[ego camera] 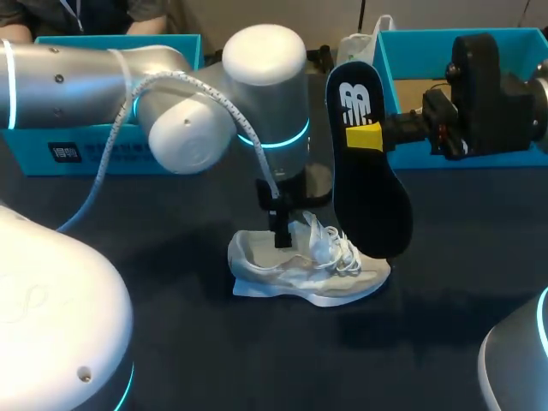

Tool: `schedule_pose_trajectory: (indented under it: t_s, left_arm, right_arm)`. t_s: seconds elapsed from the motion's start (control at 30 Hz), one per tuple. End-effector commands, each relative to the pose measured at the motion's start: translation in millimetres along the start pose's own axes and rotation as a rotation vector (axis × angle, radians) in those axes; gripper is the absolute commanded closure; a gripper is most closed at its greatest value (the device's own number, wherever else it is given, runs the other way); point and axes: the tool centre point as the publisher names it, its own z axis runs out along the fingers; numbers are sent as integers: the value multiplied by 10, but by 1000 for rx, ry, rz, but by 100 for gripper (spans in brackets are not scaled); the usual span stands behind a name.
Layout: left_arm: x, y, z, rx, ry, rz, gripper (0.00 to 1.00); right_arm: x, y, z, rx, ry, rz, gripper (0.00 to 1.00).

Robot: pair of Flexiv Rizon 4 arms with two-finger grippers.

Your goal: Take the shoe out of the shoebox, open the shoe tongue, remove and reinsert the insole, then place the shoe into the shoebox

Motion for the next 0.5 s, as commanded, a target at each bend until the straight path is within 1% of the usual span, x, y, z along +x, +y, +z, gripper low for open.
schedule_pose_trajectory:
  t_s: [0.03,0.1,0.4,0.5]
  left_arm:
    - [-39,4,97,14,12,-5,36]
    - [-47,3,133,16,18,-9,38]
    - [-63,-31,187,24,14,6,36]
    - [-66,-32,219,32,21,9,38]
  right_arm:
    - [-8,-2,17,1,0,0,100]
    - [-8,-2,17,1,0,0,100]
    - [-8,-2,17,1,0,0,100]
    - [-8,-2,17,1,0,0,100]
